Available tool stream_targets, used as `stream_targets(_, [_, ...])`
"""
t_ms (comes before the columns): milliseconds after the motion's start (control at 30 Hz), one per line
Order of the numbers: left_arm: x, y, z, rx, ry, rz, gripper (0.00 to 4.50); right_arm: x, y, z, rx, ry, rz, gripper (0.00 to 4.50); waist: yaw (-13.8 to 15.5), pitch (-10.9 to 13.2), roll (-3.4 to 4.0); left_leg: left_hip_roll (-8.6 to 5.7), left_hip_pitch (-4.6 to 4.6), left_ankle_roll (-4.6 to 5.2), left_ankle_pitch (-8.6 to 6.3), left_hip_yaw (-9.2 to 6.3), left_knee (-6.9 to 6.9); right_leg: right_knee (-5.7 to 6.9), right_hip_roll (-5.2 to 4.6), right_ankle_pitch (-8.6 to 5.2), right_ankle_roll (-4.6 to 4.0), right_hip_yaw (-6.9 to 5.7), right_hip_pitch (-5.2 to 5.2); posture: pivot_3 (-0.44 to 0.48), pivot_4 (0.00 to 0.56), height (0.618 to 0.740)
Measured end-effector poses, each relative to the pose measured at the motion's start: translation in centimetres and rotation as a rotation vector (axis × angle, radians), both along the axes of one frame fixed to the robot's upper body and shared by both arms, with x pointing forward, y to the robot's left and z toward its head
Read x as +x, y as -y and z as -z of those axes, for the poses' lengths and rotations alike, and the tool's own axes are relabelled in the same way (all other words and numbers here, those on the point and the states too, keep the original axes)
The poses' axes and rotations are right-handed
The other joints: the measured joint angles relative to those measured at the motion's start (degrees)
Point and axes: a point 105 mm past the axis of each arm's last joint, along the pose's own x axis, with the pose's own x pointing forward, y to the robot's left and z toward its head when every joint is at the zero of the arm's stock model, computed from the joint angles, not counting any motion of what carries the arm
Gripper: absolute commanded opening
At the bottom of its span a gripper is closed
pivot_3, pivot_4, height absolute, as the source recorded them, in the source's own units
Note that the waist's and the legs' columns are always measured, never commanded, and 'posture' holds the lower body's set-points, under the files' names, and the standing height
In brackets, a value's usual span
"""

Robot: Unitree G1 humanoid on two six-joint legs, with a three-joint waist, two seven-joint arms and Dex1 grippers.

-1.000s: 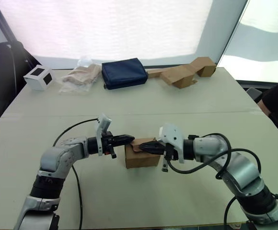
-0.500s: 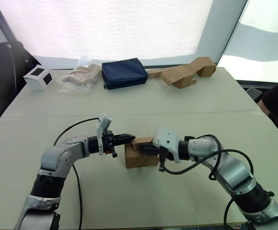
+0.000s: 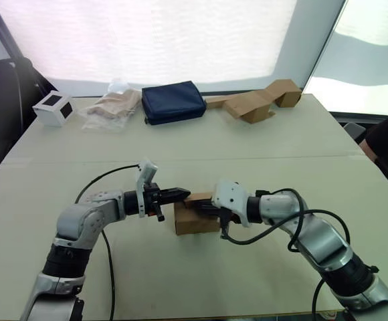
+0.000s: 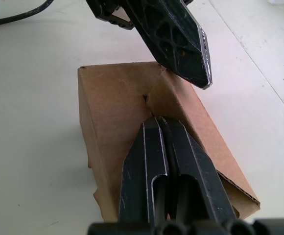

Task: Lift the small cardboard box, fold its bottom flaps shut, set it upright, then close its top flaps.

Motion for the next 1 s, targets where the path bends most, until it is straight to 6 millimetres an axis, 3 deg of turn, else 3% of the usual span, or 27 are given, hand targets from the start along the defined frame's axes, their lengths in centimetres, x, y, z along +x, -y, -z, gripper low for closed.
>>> stream_targets(267, [-0.4, 0.0, 0.4, 0.112, 0.073, 0.036, 0.09, -0.4, 0.0, -0.1, 0.013, -0.039, -0.016, 0.00, 0.0, 0.0, 0.00, 0.00, 0.00, 0.00, 0.00, 0.00, 0.00, 0.00, 0.00, 0.00, 0.00, 0.00, 0.00, 0.000, 0.150, 0.740])
stream_targets(567, [-0.5, -0.1, 0.4, 0.161, 0.127, 0.058, 0.09, -0.7, 0.9, -1.6, 0.076, -0.061, 0.004, 0.00, 0.0, 0.0, 0.00, 0.00, 0.00, 0.01, 0.00, 0.00, 0.00, -0.01, 0.01, 0.00, 0.00, 0.00, 0.00, 0.000, 0.150, 0.740])
stream_targets(667, [-0.5, -0.5, -0.4, 0.136, 0.126, 0.030, 0.09, -0.4, 1.4, -2.5, 0.109, -0.049, 0.034, 0.00, 0.0, 0.0, -0.01, 0.02, -0.01, 0.01, 0.00, 0.00, 0.00, 0.00, 0.01, 0.00, 0.00, 0.01, 0.00, 0.000, 0.150, 0.740])
stream_targets(833, [-0.8, -0.6, -3.5, 0.102, 0.192, 0.006, 0.09, 0.3, 1.8, -2.7, 0.135, -0.034, 0.080, 0.00, 0.0, 0.0, -0.01, 0.01, -0.01, 0.01, 0.00, 0.00, 0.00, -0.01, -0.01, 0.00, 0.00, 0.01, 0.00, 0.000, 0.150, 0.740])
stream_targets(1000, [-1.3, 0.2, -3.8, 0.131, 0.222, 0.036, 0.09, 0.9, 1.9, -1.9, 0.117, -0.045, 0.100, 0.00, 0.0, 0.0, -0.01, 0.00, -0.01, 0.00, 0.00, 0.01, 0.00, -0.01, -0.01, 0.00, 0.00, 0.01, 0.00, 0.000, 0.150, 0.740])
